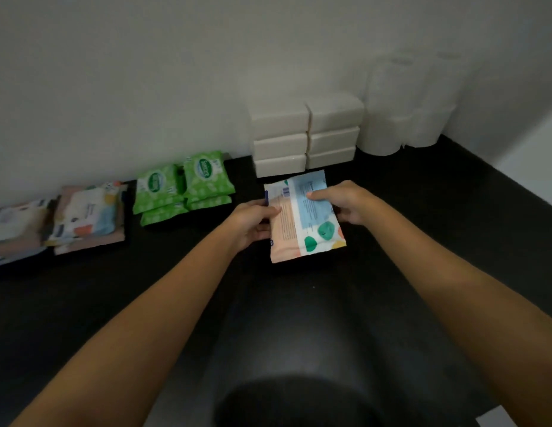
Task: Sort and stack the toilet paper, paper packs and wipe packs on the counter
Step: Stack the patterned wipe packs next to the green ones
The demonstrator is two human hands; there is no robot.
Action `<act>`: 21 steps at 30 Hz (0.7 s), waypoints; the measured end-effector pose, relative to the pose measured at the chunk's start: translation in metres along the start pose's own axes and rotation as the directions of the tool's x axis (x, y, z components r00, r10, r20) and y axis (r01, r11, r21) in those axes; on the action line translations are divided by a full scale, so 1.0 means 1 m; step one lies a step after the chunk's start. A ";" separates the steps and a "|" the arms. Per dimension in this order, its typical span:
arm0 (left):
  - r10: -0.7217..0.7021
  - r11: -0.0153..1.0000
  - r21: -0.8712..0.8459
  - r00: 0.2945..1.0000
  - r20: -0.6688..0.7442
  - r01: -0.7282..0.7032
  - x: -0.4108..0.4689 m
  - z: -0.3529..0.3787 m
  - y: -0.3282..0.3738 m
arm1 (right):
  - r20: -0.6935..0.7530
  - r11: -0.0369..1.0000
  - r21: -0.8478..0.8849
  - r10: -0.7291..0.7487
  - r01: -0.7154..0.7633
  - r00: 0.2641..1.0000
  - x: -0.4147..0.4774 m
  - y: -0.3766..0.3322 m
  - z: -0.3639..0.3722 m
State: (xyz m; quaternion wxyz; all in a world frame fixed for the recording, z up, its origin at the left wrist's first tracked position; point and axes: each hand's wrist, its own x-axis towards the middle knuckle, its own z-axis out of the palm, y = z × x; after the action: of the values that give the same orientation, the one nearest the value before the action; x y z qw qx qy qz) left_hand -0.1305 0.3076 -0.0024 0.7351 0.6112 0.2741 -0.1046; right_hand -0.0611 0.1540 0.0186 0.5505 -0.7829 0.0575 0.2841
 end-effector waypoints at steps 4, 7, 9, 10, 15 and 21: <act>0.046 0.990 -0.133 0.998 -0.046 -0.052 -0.016 -0.063 0.003 | 0.118 0.998 -0.057 -0.024 0.031 0.993 -0.014 -0.021 0.068; 0.097 0.966 -0.229 0.989 -0.112 -0.121 -0.027 -0.113 0.003 | 0.205 0.991 -0.092 -0.078 0.098 0.976 -0.027 -0.033 0.121; 0.124 0.942 -0.298 0.985 -0.121 -0.155 -0.034 -0.149 0.005 | 0.197 0.978 -0.097 -0.163 0.185 0.967 -0.035 -0.043 0.155; 0.122 0.934 -0.326 0.988 -0.099 -0.148 -0.038 -0.168 0.006 | 0.180 0.960 -0.136 -0.218 0.244 0.959 -0.039 -0.049 0.172; -0.086 0.920 -0.376 0.994 0.073 0.107 -0.058 -0.272 0.016 | 0.203 0.744 -0.381 -0.511 0.548 0.835 -0.058 -0.073 0.247; 0.016 0.857 -0.513 0.993 0.117 0.046 -0.096 -0.353 0.020 | 0.341 0.568 -0.427 -0.620 0.704 0.707 -0.064 -0.083 0.323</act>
State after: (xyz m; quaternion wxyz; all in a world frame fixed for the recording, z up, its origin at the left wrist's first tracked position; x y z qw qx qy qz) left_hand -0.2974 0.6321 0.0288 0.8856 0.3833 0.2531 -0.0690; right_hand -0.2044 0.4605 0.0450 0.3817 -0.8416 -0.3629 0.1198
